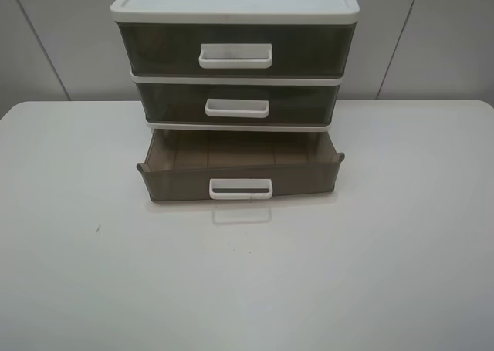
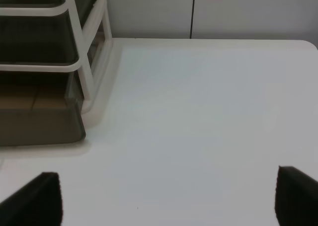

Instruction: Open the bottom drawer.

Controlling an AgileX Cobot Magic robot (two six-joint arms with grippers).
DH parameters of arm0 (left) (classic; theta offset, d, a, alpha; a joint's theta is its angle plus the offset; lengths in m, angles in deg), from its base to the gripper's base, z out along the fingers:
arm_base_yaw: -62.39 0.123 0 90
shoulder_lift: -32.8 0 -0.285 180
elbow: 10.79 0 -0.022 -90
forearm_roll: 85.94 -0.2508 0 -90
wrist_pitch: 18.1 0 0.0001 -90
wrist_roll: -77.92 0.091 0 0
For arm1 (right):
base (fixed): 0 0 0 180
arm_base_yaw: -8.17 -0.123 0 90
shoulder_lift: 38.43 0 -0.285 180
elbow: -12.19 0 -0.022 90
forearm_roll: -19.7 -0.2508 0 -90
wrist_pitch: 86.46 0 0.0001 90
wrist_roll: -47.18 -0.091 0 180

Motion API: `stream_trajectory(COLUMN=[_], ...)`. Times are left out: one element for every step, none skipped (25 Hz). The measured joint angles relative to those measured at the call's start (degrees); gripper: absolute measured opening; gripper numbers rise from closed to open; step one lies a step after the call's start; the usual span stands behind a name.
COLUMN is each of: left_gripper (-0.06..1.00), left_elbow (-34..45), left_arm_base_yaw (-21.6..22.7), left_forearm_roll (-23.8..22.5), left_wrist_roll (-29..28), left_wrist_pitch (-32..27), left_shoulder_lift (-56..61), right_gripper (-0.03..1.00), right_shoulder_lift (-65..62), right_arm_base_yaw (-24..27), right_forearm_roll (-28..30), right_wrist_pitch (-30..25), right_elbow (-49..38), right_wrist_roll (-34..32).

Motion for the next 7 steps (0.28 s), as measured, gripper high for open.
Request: stream_trajectory(left_gripper=[0.72, 0.72, 0.72, 0.72, 0.72, 0.72, 0.72], left_elbow=[0.0, 0.0, 0.0, 0.0, 0.0, 0.0, 0.0], left_arm_base_yaw=[0.0, 0.0, 0.0, 0.0, 0.0, 0.0, 0.0], left_forearm_roll=[0.0, 0.0, 0.0, 0.0, 0.0, 0.0, 0.0], left_wrist_roll=[0.0, 0.0, 0.0, 0.0, 0.0, 0.0, 0.0], left_wrist_pitch=[0.0, 0.0, 0.0, 0.0, 0.0, 0.0, 0.0], left_shoulder_lift=[0.0, 0.0, 0.0, 0.0, 0.0, 0.0, 0.0], right_gripper=[0.74, 0.74, 0.74, 0.74, 0.74, 0.74, 0.74], right_shoulder_lift=[0.0, 0.0, 0.0, 0.0, 0.0, 0.0, 0.0], right_arm_base_yaw=[0.0, 0.0, 0.0, 0.0, 0.0, 0.0, 0.0], right_forearm_roll=[0.0, 0.0, 0.0, 0.0, 0.0, 0.0, 0.0], right_wrist_pitch=[0.0, 0.0, 0.0, 0.0, 0.0, 0.0, 0.0], right_elbow=[0.0, 0.0, 0.0, 0.0, 0.0, 0.0, 0.0], right_wrist_roll=[0.0, 0.0, 0.0, 0.0, 0.0, 0.0, 0.0])
